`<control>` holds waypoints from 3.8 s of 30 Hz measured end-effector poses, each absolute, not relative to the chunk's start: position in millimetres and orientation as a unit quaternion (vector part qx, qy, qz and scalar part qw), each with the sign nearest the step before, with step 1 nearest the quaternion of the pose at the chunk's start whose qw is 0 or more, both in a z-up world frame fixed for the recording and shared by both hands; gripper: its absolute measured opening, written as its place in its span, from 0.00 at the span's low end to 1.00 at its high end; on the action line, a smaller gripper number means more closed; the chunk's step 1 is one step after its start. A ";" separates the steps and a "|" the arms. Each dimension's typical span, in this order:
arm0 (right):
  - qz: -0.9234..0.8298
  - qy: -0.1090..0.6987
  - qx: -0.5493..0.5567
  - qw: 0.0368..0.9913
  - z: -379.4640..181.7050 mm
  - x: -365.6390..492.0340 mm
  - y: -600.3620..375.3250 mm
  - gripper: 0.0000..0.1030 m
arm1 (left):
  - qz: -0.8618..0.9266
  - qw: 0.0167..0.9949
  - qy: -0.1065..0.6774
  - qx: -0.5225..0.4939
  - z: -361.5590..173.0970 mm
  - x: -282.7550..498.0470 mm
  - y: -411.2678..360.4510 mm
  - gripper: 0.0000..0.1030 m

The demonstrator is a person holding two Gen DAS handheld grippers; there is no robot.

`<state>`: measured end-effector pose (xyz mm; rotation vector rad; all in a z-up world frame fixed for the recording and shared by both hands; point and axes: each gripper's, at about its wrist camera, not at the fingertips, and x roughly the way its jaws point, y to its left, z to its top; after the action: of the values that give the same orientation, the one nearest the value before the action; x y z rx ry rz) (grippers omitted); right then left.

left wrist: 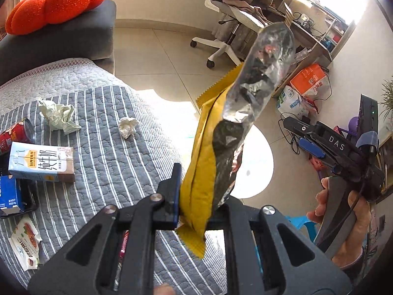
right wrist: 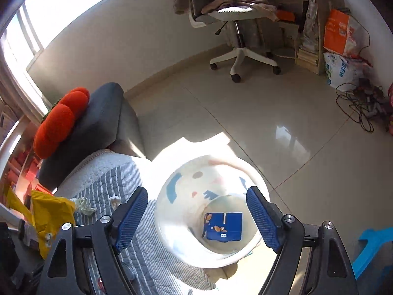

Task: Collect trash
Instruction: 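Carry both items over the white bin and open both grippers, then move the left gripper back to the white nut packet on the bed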

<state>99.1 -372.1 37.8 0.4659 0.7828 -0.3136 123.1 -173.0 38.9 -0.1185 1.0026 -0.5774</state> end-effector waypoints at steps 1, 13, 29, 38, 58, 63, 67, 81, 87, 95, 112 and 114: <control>-0.164 0.370 0.223 0.887 40.7 95.9 -378.3 0.82 | -0.276 0.834 0.474 -0.054 41.3 124.8 -180.5 0.12; -0.266 0.317 0.220 0.883 61.3 67.2 -428.1 0.84 | -0.306 0.815 0.492 -0.022 36.4 140.0 -257.6 0.12; -0.287 0.272 0.274 0.877 72.2 38.2 -455.6 0.84 | -0.312 0.803 0.506 0.042 19.8 133.1 -310.2 0.54; -0.255 0.236 0.258 0.901 87.7 40.2 -421.6 0.86 | -0.274 0.833 0.477 0.056 29.5 122.3 -261.9 0.68; -0.138 0.287 0.095 0.943 81.4 99.0 -265.7 0.88 | -0.137 0.861 0.488 0.041 9.9 89.8 -105.7 0.75; -0.108 0.311 0.053 0.943 70.5 113.8 -229.3 0.88 | -0.103 0.854 0.507 0.048 -3.1 88.8 -59.8 0.75; -0.089 0.325 0.018 0.941 59.7 121.4 -198.1 0.88 | -0.076 0.843 0.531 0.040 -16.6 93.2 -20.3 0.75; -0.054 0.392 -0.023 0.918 18.2 164.5 -143.8 0.88 | -0.052 0.803 0.593 0.026 -70.4 103.4 49.2 0.75; -0.051 0.409 -0.030 0.911 5.6 178.7 -135.2 0.88 | -0.068 0.800 0.596 0.008 -80.7 106.7 62.9 0.80; -0.051 0.430 -0.033 0.901 -10.1 192.6 -128.7 0.88 | -0.072 0.805 0.586 0.055 -84.1 111.2 44.0 0.73; -0.040 0.431 -0.043 0.900 -14.5 198.4 -115.3 0.88 | -0.121 0.814 0.568 -0.011 -57.2 93.6 55.8 0.02; -0.043 0.431 -0.045 0.900 -14.8 199.0 -115.8 0.88 | -0.129 0.813 0.567 -0.013 -55.4 93.5 57.5 0.18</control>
<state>199.0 -115.8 -14.8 -0.0925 0.8924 -0.0898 93.5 57.5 -55.4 -0.0270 1.2103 -0.2746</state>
